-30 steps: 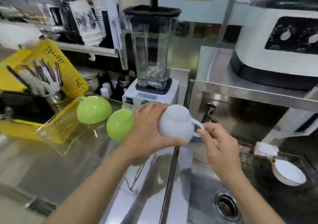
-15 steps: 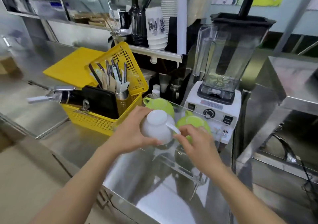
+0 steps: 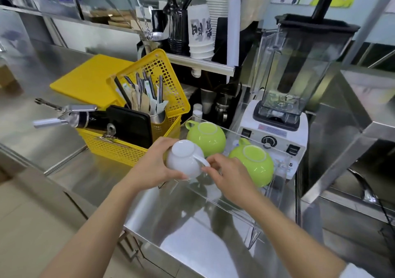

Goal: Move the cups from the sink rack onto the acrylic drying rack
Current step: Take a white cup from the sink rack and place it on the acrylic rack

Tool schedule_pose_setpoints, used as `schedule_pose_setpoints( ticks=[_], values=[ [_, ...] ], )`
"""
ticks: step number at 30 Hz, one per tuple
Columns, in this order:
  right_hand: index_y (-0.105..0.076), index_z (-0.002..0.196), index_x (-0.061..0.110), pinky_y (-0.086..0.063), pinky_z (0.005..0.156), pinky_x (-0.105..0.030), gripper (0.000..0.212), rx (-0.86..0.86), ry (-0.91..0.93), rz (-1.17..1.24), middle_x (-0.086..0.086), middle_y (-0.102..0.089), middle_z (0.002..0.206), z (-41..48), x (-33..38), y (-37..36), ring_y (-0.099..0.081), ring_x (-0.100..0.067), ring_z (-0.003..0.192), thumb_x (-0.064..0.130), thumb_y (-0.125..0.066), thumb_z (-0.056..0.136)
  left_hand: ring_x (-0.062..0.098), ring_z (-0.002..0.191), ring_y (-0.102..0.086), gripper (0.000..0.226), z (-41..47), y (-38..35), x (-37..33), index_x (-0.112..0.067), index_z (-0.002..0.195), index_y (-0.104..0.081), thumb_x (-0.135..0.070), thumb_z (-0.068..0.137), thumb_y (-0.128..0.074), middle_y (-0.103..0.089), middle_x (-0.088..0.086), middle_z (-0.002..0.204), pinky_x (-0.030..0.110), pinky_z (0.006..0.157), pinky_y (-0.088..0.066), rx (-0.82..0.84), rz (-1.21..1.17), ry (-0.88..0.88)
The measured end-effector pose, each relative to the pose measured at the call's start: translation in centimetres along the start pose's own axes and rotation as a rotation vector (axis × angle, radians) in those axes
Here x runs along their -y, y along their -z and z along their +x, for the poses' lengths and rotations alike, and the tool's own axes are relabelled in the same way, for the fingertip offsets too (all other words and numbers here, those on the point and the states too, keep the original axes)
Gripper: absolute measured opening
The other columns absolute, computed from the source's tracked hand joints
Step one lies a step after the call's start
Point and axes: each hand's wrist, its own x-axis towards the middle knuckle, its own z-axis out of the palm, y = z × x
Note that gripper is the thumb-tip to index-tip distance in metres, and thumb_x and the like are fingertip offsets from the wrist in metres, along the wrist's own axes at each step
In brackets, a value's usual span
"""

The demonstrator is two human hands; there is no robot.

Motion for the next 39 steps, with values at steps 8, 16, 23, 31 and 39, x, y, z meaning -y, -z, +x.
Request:
schedule_pose_setpoints(
  ticks=[8, 16, 23, 31, 39],
  values=[
    [-0.060, 0.097, 0.013, -0.046, 0.084, -0.042, 0.021, 0.094, -0.030, -0.010, -0.008, -0.073, 0.093, 0.7, 0.1, -0.8, -0.063, -0.032, 0.090, 0.031, -0.056, 0.088, 0.009, 0.114, -0.049, 0.088, 0.5, 0.3, 1.2, -0.034, 0.118, -0.046, -0.045, 0.038, -0.080, -0.045, -0.012, 0.118, 0.029, 0.101, -0.040, 0.021, -0.048, -0.020],
    [-0.056, 0.097, 0.010, -0.034, 0.068, -0.034, 0.021, 0.070, 0.006, -0.055, -0.014, -0.069, 0.090, 0.9, -0.3, -1.0, -0.058, -0.036, 0.085, 0.030, -0.050, 0.091, -0.007, 0.106, -0.044, 0.087, 1.0, 0.6, 1.1, -0.033, 0.117, -0.044, -0.044, 0.039, -0.081, -0.040, -0.023, 0.113, 0.017, 0.086, -0.042, 0.025, 0.039, -0.039],
    [-0.057, 0.097, 0.011, -0.044, 0.074, -0.041, 0.024, 0.120, 0.004, -0.052, -0.013, -0.068, 0.093, 0.8, -0.1, -0.9, -0.058, -0.036, 0.088, 0.034, -0.052, 0.090, -0.005, 0.108, -0.044, 0.086, 1.2, 0.9, 0.9, -0.036, 0.115, -0.043, -0.038, 0.038, -0.082, -0.040, -0.021, 0.115, 0.013, 0.084, -0.041, 0.073, -0.005, 0.000],
    [-0.057, 0.089, 0.009, -0.040, 0.080, -0.039, 0.024, 0.126, 0.032, -0.088, -0.010, -0.066, 0.093, 0.1, 0.1, -0.8, -0.056, -0.032, 0.089, 0.033, -0.053, 0.089, 0.008, 0.115, -0.046, 0.079, 1.5, 1.2, 0.5, -0.046, 0.111, -0.042, -0.025, 0.046, -0.082, -0.042, -0.016, 0.120, 0.025, 0.097, -0.041, 0.195, -0.011, -0.004],
    [-0.054, 0.104, 0.005, -0.041, 0.080, -0.034, 0.028, 0.021, -0.231, 0.328, -0.013, -0.062, 0.105, 0.7, 0.3, 0.0, -0.054, -0.026, 0.095, 0.029, -0.044, 0.095, -0.004, 0.117, -0.042, 0.081, 1.6, 1.3, 0.8, -0.046, 0.111, -0.045, -0.018, 0.048, -0.087, -0.044, -0.016, 0.120, 0.016, 0.087, -0.041, 0.199, -0.041, 0.004]
  ],
)
